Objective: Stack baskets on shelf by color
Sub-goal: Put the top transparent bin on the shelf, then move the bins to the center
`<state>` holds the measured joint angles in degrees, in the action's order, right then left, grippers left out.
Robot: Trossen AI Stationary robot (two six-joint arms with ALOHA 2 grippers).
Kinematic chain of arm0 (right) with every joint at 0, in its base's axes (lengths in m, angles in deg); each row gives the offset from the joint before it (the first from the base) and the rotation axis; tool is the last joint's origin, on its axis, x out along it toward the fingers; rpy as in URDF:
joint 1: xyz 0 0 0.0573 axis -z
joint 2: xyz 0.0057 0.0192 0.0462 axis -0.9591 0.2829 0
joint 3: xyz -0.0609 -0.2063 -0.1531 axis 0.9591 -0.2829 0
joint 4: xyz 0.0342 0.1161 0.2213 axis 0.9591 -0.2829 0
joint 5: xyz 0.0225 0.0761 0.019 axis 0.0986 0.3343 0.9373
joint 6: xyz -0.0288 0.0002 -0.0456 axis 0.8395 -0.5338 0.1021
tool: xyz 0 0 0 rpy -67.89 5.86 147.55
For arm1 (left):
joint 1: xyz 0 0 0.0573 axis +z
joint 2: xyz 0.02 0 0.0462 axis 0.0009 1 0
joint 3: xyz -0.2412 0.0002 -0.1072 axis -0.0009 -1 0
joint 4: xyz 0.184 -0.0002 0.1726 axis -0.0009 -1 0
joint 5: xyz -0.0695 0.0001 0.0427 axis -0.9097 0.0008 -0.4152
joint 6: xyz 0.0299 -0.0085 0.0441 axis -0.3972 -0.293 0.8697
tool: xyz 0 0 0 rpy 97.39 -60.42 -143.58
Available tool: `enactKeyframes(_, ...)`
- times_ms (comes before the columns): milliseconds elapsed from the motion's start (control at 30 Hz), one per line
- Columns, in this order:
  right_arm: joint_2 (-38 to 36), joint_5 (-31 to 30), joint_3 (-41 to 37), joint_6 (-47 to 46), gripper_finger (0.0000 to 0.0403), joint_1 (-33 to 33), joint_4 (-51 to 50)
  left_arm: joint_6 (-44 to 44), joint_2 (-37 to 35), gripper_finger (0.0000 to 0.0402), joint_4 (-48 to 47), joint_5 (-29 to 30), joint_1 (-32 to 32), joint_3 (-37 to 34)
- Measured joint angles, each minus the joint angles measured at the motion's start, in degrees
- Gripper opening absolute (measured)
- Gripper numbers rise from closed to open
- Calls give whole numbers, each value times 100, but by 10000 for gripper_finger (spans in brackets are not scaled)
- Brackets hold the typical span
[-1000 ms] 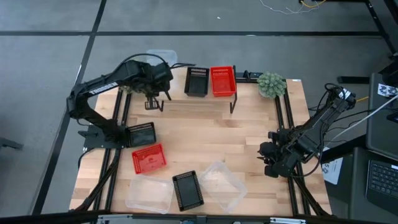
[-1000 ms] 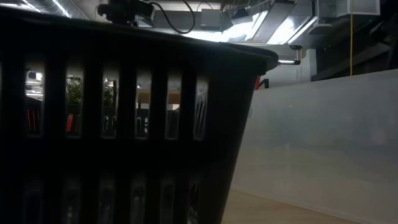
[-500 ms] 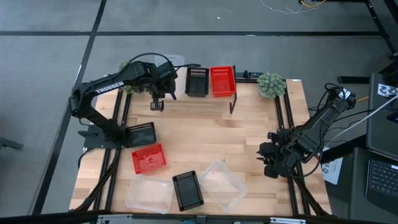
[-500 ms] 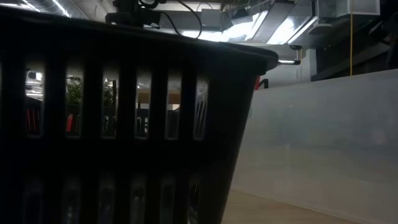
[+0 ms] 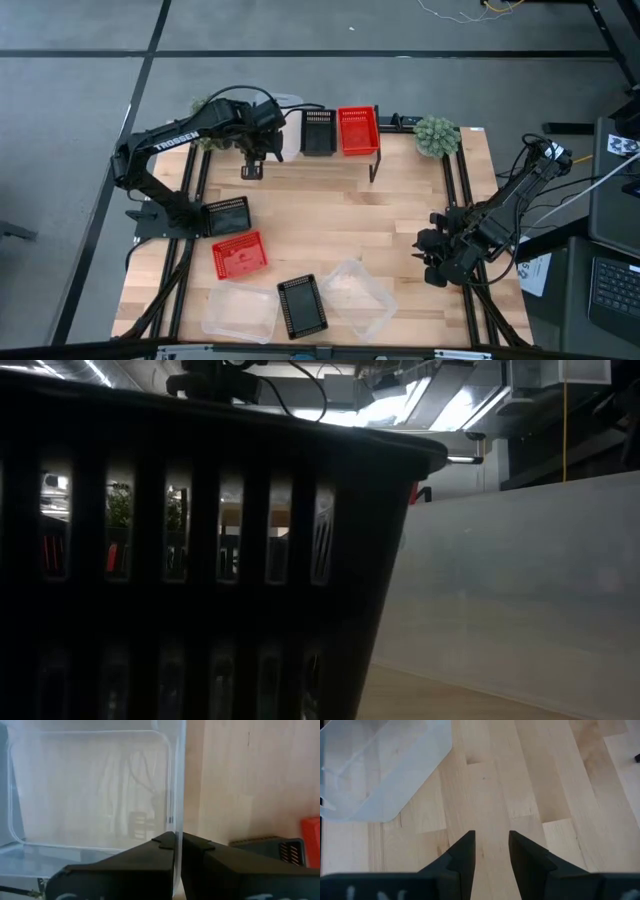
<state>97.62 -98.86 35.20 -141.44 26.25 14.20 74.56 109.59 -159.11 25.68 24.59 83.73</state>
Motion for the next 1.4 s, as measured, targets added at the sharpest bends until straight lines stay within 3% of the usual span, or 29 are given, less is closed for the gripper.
enactKeyframes(633,0,51,0,-2,117,0,24,599,28,70,182,424,66,4)
enactKeyframes(1400,0,166,0,-8,117,-2,39,695,-53,73,322,796,-99,11)
